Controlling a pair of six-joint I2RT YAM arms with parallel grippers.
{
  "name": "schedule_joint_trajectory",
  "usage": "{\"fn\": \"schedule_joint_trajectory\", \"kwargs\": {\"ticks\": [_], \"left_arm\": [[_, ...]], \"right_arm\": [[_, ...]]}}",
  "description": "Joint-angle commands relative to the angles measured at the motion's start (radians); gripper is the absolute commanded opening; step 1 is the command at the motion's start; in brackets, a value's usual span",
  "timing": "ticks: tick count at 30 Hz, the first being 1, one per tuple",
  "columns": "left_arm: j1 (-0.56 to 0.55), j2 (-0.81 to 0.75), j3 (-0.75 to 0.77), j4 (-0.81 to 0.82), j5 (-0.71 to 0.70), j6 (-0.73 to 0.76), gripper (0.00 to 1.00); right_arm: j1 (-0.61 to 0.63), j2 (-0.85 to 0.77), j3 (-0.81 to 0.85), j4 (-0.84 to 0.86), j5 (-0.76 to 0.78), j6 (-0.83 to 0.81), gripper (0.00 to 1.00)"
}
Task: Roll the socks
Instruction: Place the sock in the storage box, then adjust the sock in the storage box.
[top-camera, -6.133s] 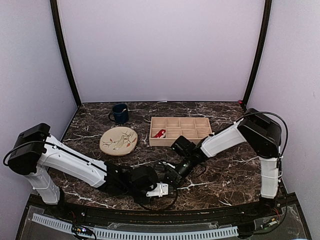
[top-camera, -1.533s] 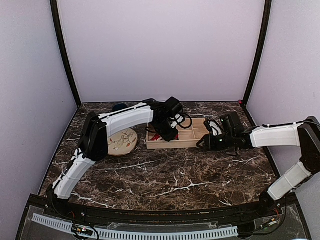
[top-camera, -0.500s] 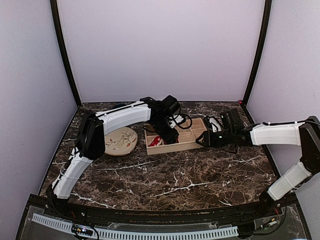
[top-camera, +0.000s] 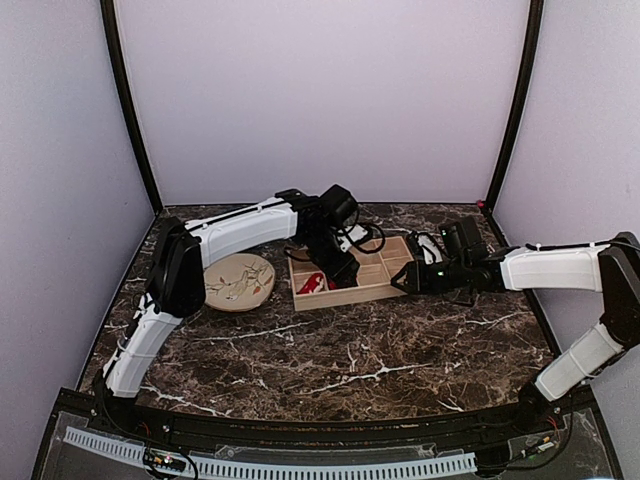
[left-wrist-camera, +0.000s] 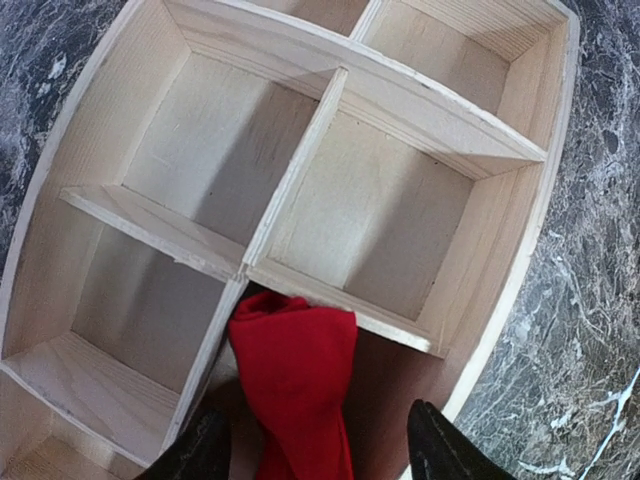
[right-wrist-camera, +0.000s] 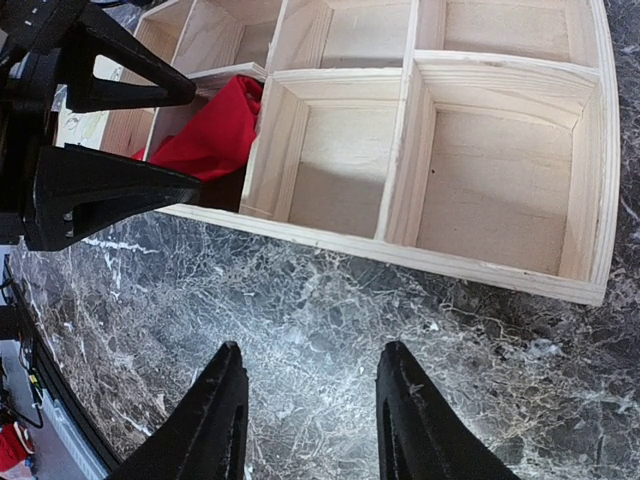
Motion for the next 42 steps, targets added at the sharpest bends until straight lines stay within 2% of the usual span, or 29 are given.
{"fn": "schedule_joint_trajectory", "kwargs": {"ticks": [1, 6, 9, 18, 21, 42], "left_arm": [[0.004, -0.108, -0.014, 0.009, 0.002, -0.015, 0.63], [0.004, -0.142, -0.031, 0.044, -0.027, -0.02, 0.62], [0.004, -0.159, -0.061, 0.069, -0.022, -0.02, 0.58], [0.004, -0.16, -0.16, 0.104, -0.024, -0.015, 0.23], [0.004, -0.158, -0.185, 0.12, -0.021, -0.014, 0.15], [0.004, -0.096, -0.247, 0.145, 0.007, -0.033, 0.11]], "right_arm": [[0.005, -0.01, 0.015, 0.007, 0.005, 0.001, 0.41], [0.006, -0.008, 0.014, 0.014, -0.001, 0.002, 0.41], [0.009, -0.006, 0.012, 0.017, -0.001, 0.004, 0.41], [0.013, -0.002, 0.009, 0.023, -0.001, 0.006, 0.42], [0.014, 0.002, 0.011, 0.024, -0.001, 0.007, 0.42], [0.021, 0.021, 0.016, 0.026, 0.002, 0.012, 0.42]]}}
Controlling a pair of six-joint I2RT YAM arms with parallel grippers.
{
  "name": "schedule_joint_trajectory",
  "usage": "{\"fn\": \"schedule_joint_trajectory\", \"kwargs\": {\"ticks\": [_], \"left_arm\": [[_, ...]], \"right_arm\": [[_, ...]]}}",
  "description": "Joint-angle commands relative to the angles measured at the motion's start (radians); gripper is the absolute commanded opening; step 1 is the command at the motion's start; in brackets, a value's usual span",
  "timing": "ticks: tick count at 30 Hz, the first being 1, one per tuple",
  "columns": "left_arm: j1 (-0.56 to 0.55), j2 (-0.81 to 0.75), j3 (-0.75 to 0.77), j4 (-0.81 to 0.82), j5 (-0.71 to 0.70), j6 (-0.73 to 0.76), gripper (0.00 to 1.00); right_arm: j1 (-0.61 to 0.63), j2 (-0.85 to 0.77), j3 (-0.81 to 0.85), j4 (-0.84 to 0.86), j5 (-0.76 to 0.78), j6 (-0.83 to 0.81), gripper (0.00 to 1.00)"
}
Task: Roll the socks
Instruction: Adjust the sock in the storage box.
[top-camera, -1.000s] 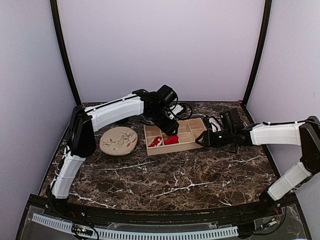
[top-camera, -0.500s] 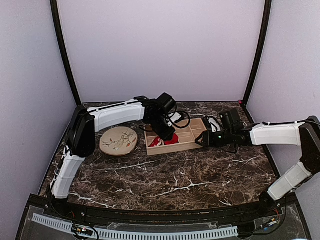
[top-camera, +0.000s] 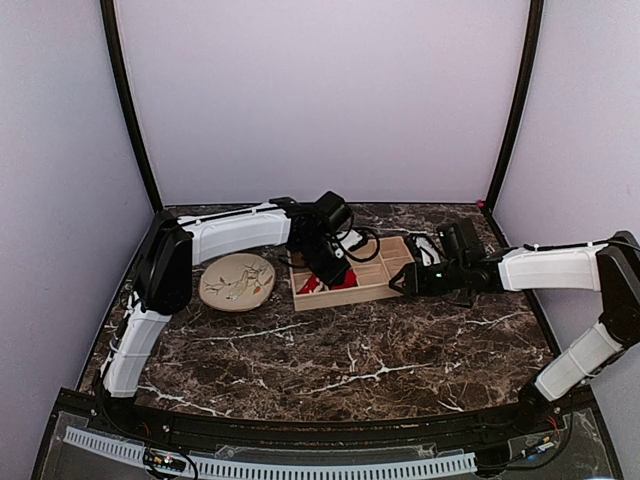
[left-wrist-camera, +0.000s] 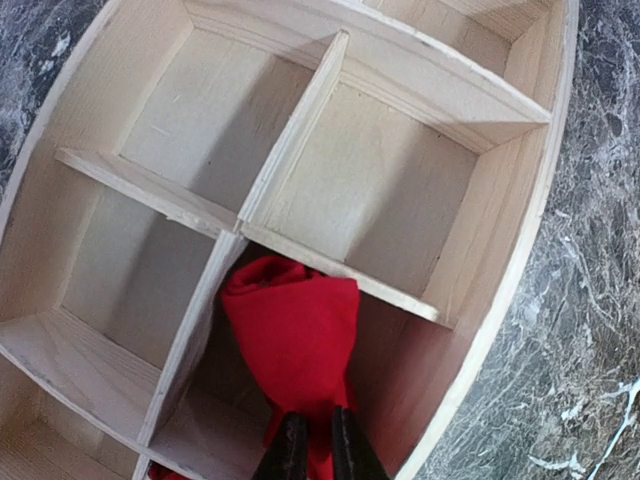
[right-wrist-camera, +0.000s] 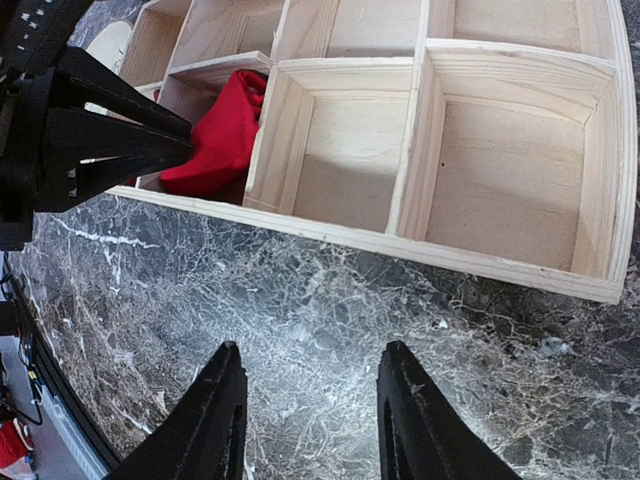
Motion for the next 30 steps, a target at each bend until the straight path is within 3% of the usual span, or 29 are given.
{"fn": "schedule_joint_trajectory", "kwargs": {"ticks": [1, 15, 24, 30], "left_arm": [[0.004, 0.012, -0.036, 0.007, 0.017, -0.019, 0.11], [0.004, 0.009, -0.02, 0.003, 0.002, -0.018, 0.13], [0.004, -0.096, 0.001, 0.033, -0.011, -0.023, 0.3], [0.004, -0.212, -0.043, 0.078, -0.023, -0.038, 0.35]], "right_arm": [[0.008, 0.012, 0.016, 0.026, 0.001, 0.008, 0.42], [0.01, 0.012, 0.019, 0.023, 0.001, 0.006, 0.42], [0.012, 0.002, 0.04, 0.013, 0.011, -0.007, 0.42], [0.019, -0.019, 0.049, 0.02, 0.052, -0.028, 0.44]]}}
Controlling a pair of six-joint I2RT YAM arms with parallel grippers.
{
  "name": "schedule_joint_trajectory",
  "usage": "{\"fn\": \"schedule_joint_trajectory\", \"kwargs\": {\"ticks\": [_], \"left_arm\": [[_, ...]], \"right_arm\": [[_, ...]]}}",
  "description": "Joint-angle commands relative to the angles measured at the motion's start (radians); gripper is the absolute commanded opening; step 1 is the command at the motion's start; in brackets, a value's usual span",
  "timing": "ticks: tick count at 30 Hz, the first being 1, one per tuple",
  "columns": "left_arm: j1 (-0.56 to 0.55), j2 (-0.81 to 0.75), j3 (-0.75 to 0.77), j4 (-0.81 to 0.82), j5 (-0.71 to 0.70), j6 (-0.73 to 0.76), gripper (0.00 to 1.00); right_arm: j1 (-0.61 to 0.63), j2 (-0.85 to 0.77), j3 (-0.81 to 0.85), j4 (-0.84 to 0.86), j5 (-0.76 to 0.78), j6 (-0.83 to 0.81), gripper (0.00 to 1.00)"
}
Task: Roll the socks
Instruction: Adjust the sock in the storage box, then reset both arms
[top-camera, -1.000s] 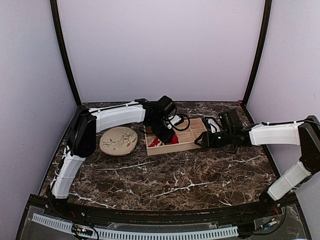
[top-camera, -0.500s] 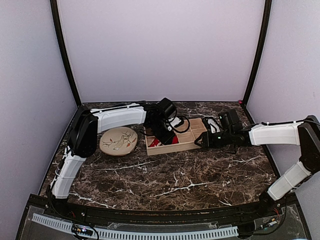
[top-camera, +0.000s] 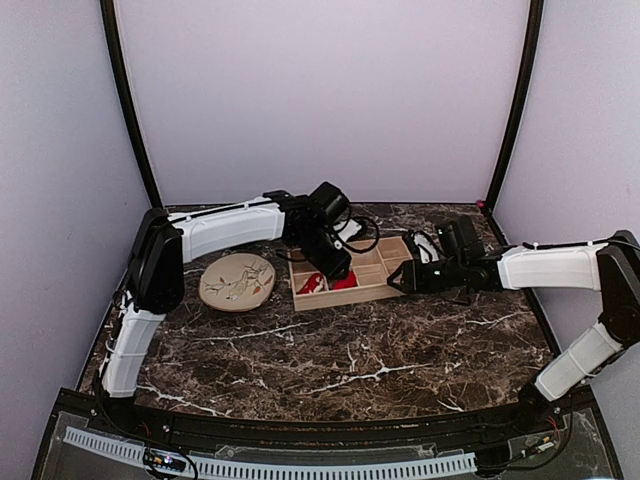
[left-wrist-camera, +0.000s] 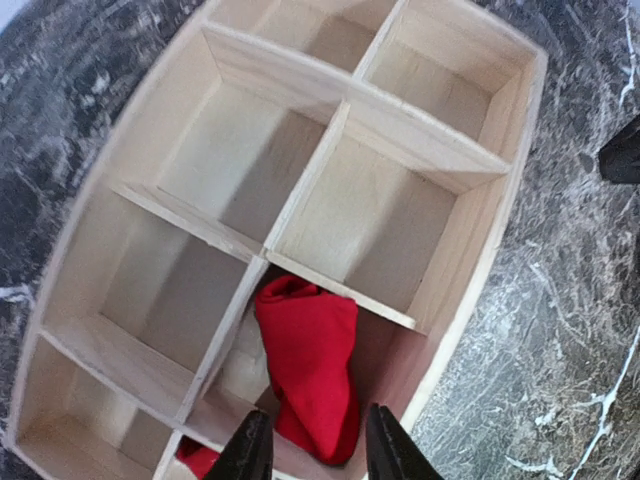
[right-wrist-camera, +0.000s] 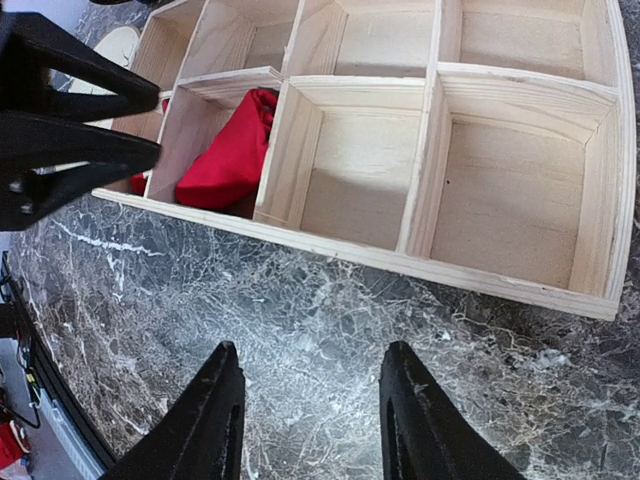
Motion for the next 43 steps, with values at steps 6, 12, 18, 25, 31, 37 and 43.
{"fn": "schedule_joint_trajectory", "kwargs": {"ticks": [6, 12, 18, 25, 31, 37, 43], "left_arm": [[0.004, -0.433, -0.311, 0.312, -0.209, -0.011, 0.44], [0.028, -0.79, -0.821, 0.722, -0.583, 0.012, 0.64], [0.146, -1.02, -1.166, 0.953, -0.727, -0.03, 0.68], [0.276, -1.157, -1.427, 1.159, -0.828, -0.046, 0.69], [0.33, -1.15, -1.527, 1.229, -0.737, -0.058, 0.99], [0.356, -1.164, -1.584, 1.303, -0.672, -0.033, 0.99], [0.366, -1.165, -1.607, 1.336, -0.652, -0.025, 0.99]], "right_arm": [[0.009, -0.05, 0.07, 0.016, 0.166, -0.073, 0.6], [0.0, -0.046, 0.155, -0.048, 0.375, -0.124, 1.0], [-0.035, -0.12, 0.116, 0.039, 0.594, -0.158, 1.0], [-0.133, -0.221, 0.008, 0.113, 0.643, -0.171, 1.0], [-0.145, -0.24, -0.059, 0.18, 0.728, -0.194, 1.0], [-0.146, -0.26, -0.106, 0.203, 0.778, -0.193, 1.0], [-0.145, -0.269, -0.128, 0.237, 0.756, -0.184, 1.0]]}}
